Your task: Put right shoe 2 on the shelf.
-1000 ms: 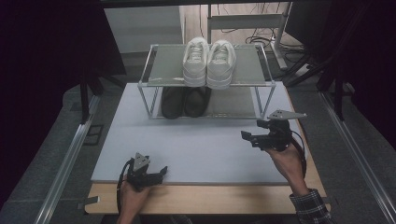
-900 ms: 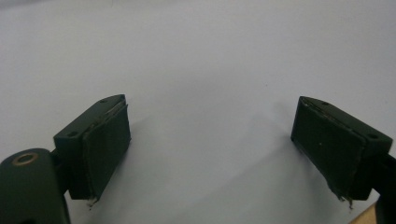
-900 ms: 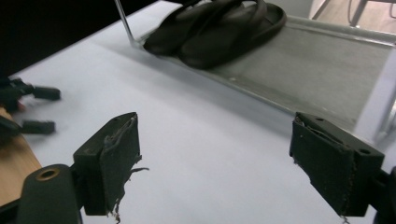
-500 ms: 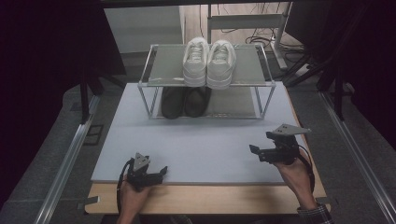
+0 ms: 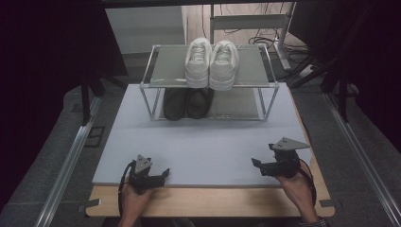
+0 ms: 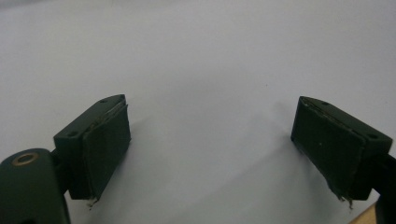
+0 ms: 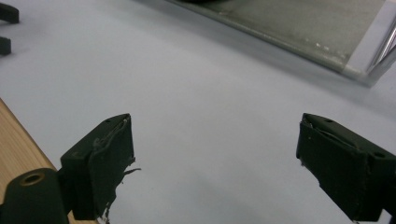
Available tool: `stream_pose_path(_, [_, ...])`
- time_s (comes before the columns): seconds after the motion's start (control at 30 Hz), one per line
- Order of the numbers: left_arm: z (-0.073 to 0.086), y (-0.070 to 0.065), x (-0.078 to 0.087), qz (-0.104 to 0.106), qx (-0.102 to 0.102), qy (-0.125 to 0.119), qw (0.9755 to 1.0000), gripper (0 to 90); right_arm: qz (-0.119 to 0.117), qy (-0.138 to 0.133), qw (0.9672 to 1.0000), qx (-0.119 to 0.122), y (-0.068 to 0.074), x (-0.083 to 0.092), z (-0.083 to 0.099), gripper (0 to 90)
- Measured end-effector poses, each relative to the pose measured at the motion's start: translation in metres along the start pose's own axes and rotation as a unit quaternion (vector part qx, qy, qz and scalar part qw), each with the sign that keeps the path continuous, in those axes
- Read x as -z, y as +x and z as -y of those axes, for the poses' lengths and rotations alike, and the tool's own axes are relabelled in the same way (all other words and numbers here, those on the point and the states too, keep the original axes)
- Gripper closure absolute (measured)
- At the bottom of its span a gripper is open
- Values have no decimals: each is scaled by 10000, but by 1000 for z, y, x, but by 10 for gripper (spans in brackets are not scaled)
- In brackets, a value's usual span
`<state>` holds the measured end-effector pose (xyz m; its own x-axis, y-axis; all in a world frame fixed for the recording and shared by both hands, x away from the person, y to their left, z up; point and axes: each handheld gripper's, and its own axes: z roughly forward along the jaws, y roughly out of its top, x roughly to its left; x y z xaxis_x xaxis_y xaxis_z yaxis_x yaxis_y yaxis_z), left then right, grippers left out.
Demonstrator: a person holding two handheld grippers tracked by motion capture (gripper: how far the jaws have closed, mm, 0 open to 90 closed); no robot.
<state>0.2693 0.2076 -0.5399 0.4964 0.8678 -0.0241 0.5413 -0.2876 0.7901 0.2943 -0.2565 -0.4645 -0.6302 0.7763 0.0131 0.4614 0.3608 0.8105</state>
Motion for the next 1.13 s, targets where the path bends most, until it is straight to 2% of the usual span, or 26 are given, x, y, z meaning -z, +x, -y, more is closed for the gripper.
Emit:
stream_pose_path(0.23, [0,0,0,-2,0,-1,10000,117,48,-8,10000,26,6,-5,17,76])
stream_pose_path(0.67, [0,0,0,-4,1,-3,10000,117,97,59,9998,-152,13,-23,57,43])
stream_pose_path(0.73, [0,0,0,-3,3,-3,10000,118,137,46,9997,-185,13,-25,61,41])
stream_pose_path(0.83, [0,0,0,-5,1,-2,10000,118,213,94,9997,-86,15,-30,66,20])
stream_pose_path(0.87, [0,0,0,-4,1,-3,10000,118,240,6,9997,-70,16,-31,68,11])
stream_pose_path(1.13, [0,0,0,-6,-1,0,10000,118,260,-7,9996,-93,16,-31,69,16])
